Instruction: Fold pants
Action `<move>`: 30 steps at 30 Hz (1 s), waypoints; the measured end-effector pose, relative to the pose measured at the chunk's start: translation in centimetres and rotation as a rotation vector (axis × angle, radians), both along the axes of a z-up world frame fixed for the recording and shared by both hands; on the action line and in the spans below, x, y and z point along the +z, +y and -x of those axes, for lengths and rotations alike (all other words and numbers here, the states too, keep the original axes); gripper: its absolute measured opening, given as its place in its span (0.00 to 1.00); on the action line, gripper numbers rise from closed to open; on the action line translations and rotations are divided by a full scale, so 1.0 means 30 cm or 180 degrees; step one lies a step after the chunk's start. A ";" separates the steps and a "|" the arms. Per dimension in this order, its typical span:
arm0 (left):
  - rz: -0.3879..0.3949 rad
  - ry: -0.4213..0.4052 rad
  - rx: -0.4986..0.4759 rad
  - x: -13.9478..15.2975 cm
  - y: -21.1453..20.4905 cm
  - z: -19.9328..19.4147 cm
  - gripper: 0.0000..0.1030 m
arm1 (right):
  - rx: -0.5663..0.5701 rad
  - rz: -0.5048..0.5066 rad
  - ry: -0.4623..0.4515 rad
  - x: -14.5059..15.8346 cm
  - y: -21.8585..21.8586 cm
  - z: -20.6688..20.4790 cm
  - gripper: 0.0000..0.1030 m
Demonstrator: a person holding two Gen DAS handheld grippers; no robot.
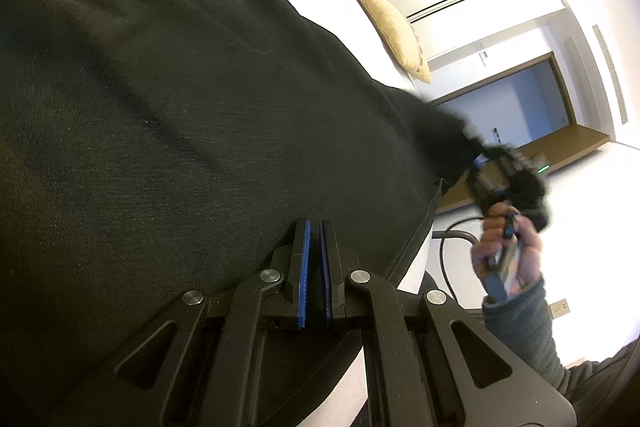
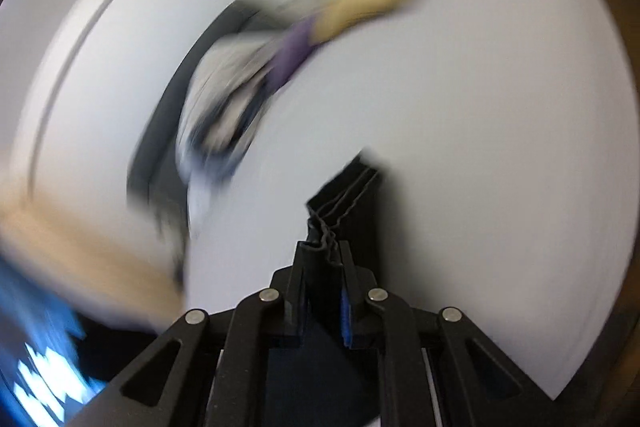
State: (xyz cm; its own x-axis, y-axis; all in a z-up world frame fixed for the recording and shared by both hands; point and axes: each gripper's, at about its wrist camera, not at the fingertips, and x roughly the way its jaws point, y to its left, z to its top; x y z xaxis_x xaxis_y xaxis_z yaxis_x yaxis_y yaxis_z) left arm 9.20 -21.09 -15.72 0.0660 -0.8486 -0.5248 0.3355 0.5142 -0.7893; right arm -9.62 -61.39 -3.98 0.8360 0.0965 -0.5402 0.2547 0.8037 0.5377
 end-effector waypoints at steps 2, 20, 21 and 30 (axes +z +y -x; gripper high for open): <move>0.0006 -0.0010 -0.0001 0.000 0.001 0.000 0.05 | 0.0793 0.1081 0.0269 0.017 0.272 -0.055 0.14; 0.0173 0.0244 0.0342 0.147 0.007 -0.101 0.99 | 0.1176 0.2745 0.0570 -0.152 0.703 -0.038 0.13; 0.0163 0.0320 0.0341 0.137 -0.002 -0.119 0.99 | 0.1151 0.2804 0.0531 -0.141 0.715 -0.035 0.13; 0.0245 0.0548 0.0151 0.136 -0.106 -0.217 0.83 | 0.1288 0.3064 0.0356 -0.104 0.836 -0.027 0.14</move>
State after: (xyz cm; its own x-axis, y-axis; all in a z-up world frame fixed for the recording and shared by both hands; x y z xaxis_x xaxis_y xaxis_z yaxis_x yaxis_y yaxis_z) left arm 15.72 -24.28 -11.65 0.0218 -0.8848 -0.4654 0.1689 0.4621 -0.8706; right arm -8.80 -36.32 -7.10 0.7777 -0.1538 -0.6095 -0.1197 0.9156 -0.3838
